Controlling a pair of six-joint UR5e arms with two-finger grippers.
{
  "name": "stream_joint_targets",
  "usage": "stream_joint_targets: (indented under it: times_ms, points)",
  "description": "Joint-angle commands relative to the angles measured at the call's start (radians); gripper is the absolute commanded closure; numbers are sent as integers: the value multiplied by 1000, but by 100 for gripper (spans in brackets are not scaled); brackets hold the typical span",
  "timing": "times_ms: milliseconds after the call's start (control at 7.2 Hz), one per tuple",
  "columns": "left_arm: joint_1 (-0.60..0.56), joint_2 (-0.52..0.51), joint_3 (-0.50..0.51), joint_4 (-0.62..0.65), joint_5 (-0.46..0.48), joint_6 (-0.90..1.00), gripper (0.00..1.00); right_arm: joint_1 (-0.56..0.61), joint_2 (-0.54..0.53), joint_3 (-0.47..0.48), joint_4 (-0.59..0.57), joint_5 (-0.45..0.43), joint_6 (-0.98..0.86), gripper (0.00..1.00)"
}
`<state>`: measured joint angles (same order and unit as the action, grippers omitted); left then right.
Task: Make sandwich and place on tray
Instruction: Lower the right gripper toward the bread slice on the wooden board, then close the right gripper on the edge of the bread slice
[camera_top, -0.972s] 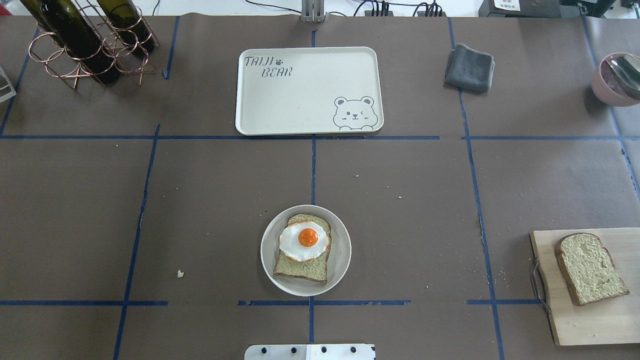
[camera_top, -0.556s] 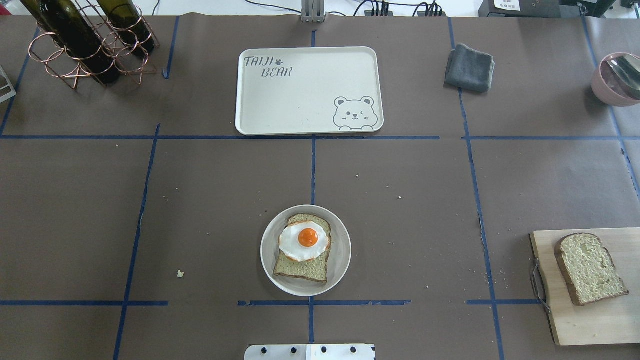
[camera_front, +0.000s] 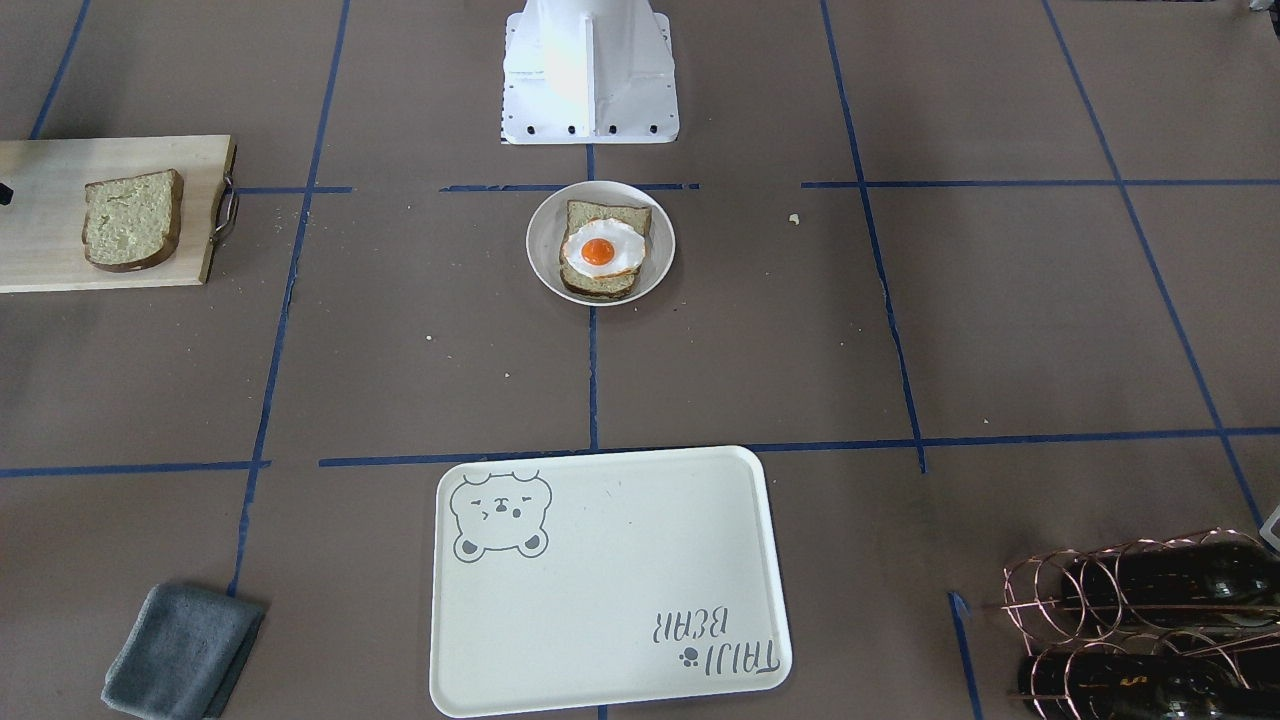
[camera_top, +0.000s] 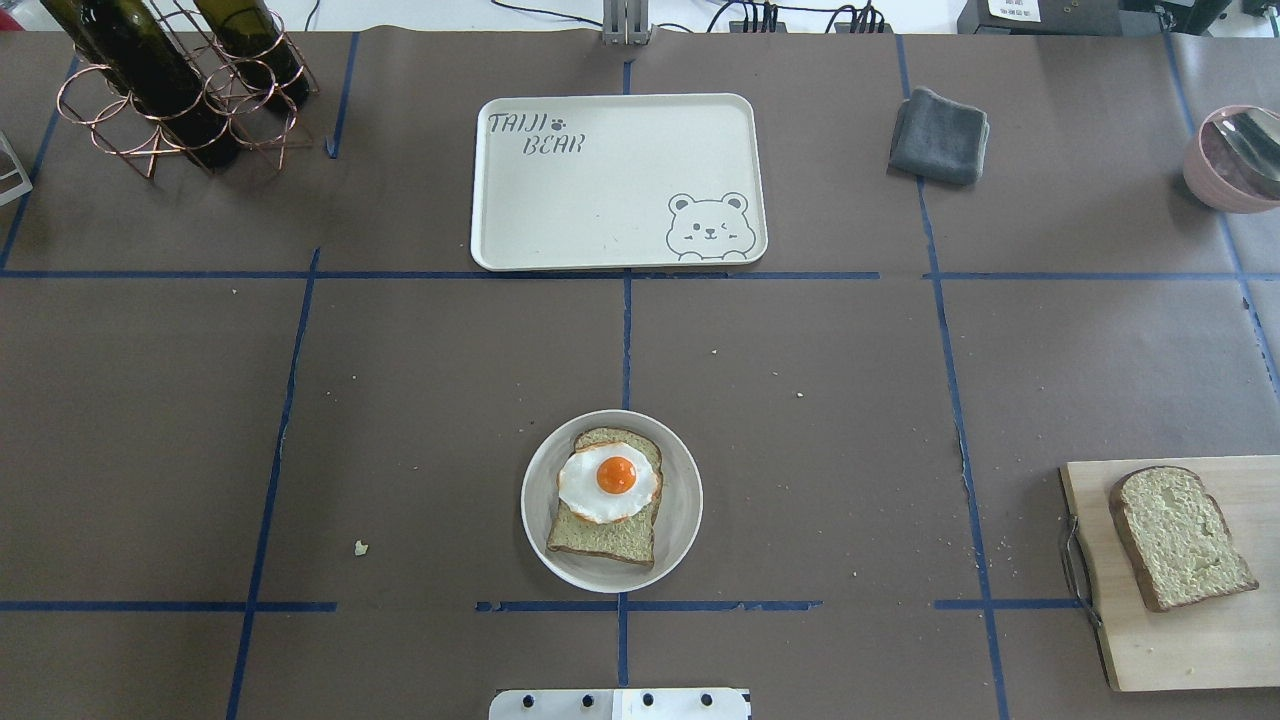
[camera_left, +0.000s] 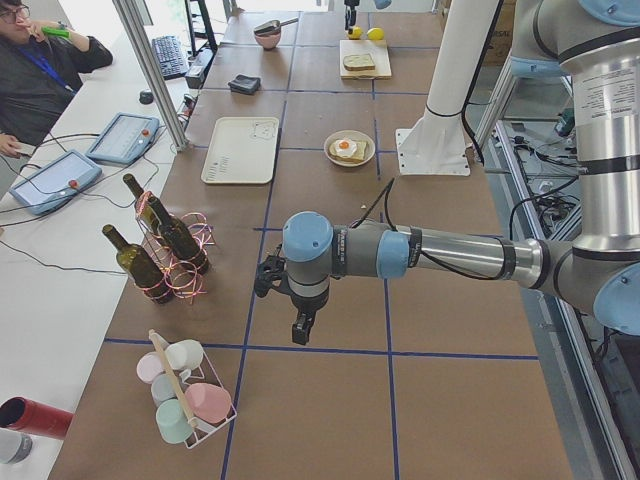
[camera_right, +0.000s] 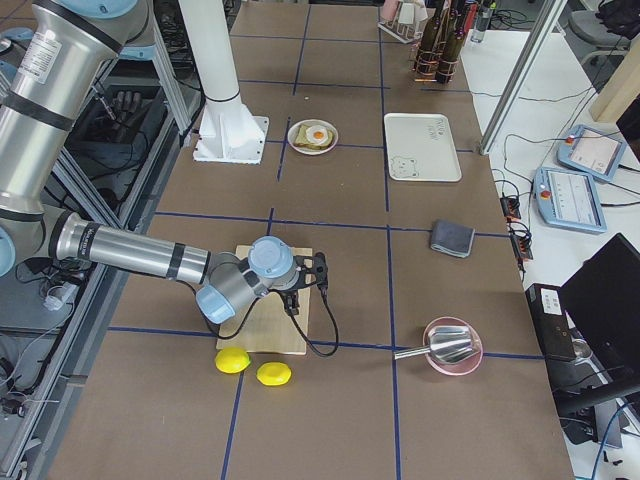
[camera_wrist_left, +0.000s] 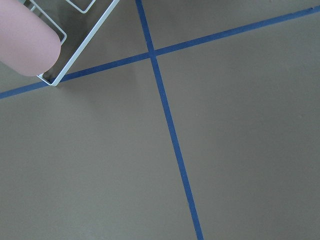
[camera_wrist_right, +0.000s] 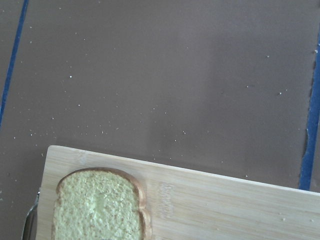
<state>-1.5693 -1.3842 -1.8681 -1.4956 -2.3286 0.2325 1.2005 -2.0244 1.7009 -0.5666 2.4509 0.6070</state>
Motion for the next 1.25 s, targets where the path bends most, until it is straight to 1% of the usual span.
stream_joint_targets:
  times_ms: [0, 139, 417, 694, 972, 1111]
  points:
    - [0, 1, 0, 0, 0, 1, 0, -134, 1, -26, 146, -97, 176, 12]
    - [0, 2, 1, 0, 0, 1, 0, -177, 6, -26, 151, -116, 204, 18]
    - [0, 2, 1, 0, 0, 1, 0, -249, 1, -26, 168, -132, 215, 26]
    - [0, 2, 1, 0, 0, 1, 0, -297, -17, -26, 215, -139, 253, 26]
    - [0, 2, 3, 0, 0, 1, 0, -347, -23, -35, 215, -193, 272, 35]
    - [0, 2, 4, 0, 0, 1, 0, -366, -23, -38, 217, -207, 278, 37]
